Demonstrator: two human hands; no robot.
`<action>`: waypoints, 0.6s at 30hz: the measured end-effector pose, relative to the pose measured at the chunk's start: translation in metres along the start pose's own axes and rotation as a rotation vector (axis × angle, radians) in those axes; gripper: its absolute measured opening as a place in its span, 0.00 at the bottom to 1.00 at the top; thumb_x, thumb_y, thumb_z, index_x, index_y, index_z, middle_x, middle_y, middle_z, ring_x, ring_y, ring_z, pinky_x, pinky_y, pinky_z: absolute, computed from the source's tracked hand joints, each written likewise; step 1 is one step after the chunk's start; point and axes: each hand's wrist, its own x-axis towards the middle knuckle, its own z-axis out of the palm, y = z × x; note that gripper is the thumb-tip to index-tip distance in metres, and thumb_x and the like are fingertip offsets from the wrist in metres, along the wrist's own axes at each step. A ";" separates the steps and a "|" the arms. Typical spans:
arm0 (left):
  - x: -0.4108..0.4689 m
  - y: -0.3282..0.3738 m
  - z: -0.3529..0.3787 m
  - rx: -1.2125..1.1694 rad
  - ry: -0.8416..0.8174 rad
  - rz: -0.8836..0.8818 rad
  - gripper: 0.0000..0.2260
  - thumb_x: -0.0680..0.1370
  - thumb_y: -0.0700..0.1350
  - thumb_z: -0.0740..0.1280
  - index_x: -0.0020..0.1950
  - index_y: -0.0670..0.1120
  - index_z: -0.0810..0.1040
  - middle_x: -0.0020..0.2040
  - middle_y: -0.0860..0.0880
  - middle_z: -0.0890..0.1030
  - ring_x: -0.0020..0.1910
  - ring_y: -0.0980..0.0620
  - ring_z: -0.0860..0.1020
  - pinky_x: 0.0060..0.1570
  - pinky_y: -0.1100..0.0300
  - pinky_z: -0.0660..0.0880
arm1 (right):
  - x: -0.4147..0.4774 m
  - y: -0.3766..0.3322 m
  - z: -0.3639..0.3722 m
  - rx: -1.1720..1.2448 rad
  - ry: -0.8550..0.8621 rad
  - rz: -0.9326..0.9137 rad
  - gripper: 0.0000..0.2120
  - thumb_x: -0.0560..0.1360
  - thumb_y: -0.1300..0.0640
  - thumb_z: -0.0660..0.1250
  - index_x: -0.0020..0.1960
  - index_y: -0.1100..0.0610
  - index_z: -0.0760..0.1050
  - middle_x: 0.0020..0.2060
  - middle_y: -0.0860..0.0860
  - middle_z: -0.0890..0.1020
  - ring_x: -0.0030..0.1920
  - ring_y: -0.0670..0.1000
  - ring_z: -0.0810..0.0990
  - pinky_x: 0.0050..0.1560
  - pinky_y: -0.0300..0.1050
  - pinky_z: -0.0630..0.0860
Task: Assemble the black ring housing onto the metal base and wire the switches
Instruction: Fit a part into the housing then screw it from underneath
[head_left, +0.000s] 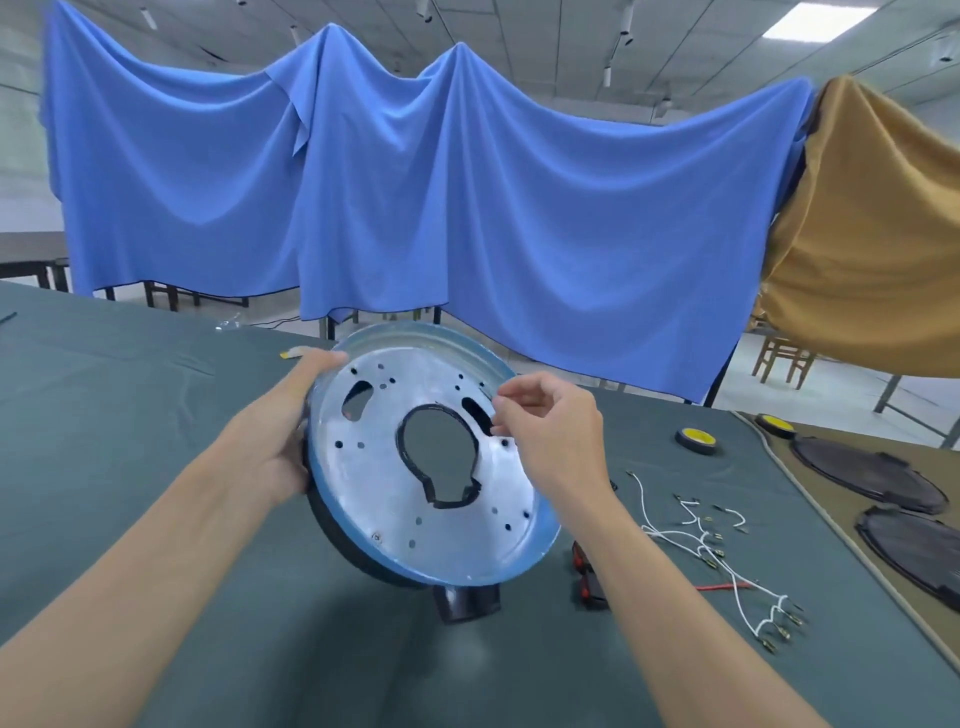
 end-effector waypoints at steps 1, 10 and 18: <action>0.003 -0.004 -0.004 -0.007 -0.030 -0.047 0.17 0.65 0.56 0.76 0.51 0.51 0.83 0.50 0.49 0.84 0.43 0.46 0.80 0.46 0.53 0.78 | 0.000 0.001 0.002 0.003 -0.008 0.003 0.06 0.74 0.63 0.69 0.41 0.54 0.79 0.35 0.49 0.83 0.32 0.47 0.83 0.33 0.31 0.75; 0.035 -0.040 -0.032 -0.004 -0.230 -0.355 0.14 0.60 0.55 0.78 0.40 0.49 0.83 0.42 0.48 0.84 0.36 0.47 0.82 0.40 0.53 0.81 | 0.011 0.011 0.020 -0.144 -0.116 0.024 0.07 0.73 0.63 0.69 0.40 0.52 0.79 0.33 0.49 0.83 0.34 0.47 0.82 0.34 0.40 0.78; 0.070 -0.061 -0.041 0.134 -0.375 -0.376 0.19 0.58 0.62 0.79 0.39 0.51 0.82 0.41 0.51 0.82 0.37 0.48 0.81 0.39 0.56 0.78 | 0.035 0.021 0.052 -0.299 -0.294 -0.003 0.06 0.72 0.64 0.71 0.42 0.54 0.79 0.35 0.49 0.83 0.35 0.46 0.81 0.32 0.29 0.69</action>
